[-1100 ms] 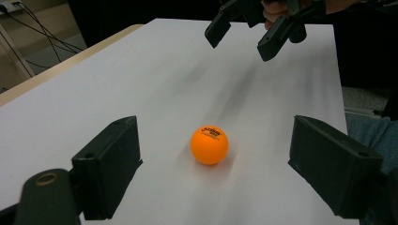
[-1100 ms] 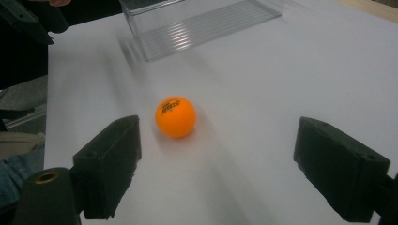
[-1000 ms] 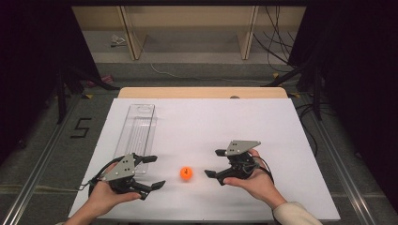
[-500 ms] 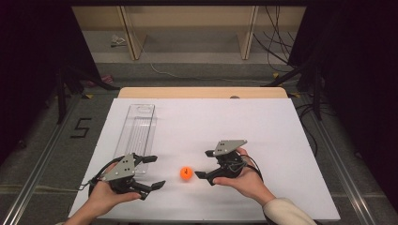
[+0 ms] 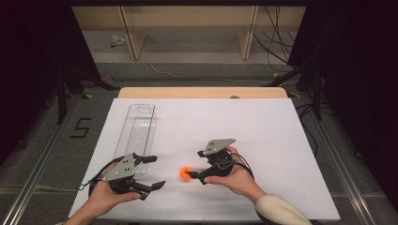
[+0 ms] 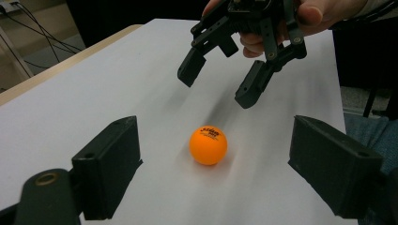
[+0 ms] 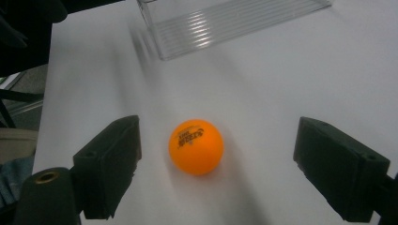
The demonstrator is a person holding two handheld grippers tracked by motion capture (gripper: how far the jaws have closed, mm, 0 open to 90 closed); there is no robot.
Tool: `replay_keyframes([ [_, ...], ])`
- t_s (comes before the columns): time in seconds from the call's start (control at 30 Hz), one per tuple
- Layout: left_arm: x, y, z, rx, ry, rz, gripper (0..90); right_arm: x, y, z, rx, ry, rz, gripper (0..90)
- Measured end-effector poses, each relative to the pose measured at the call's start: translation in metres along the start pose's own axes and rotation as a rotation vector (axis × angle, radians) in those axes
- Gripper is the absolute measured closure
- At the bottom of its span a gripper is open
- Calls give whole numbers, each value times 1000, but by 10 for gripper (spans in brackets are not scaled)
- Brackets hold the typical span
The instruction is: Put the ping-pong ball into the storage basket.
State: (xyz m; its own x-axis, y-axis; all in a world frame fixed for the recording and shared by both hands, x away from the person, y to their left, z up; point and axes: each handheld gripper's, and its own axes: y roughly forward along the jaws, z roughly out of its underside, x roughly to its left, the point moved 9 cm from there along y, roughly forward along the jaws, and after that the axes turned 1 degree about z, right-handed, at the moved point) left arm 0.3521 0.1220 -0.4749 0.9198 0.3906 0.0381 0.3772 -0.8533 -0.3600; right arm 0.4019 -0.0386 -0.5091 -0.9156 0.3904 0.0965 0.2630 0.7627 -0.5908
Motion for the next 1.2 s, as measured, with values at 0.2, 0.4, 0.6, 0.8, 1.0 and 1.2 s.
replay_keyframes([
  [0.2,0,0,0,-2,-1,-1,164,3,9,0,18,-7,-14,164],
  [0.4,0,0,0,-2,1,0,164,4,15,0,26,-13,-21,164],
  [0.6,0,0,0,0,1,2,164,4,18,0,31,-14,-25,164],
  [0.8,0,0,0,0,2,3,164,5,22,0,37,-18,-30,164],
  [1.0,0,0,0,0,3,3,164,6,26,1,45,-23,-34,164],
  [1.2,-1,0,0,1,4,3,164,8,30,1,51,-24,-40,164],
])
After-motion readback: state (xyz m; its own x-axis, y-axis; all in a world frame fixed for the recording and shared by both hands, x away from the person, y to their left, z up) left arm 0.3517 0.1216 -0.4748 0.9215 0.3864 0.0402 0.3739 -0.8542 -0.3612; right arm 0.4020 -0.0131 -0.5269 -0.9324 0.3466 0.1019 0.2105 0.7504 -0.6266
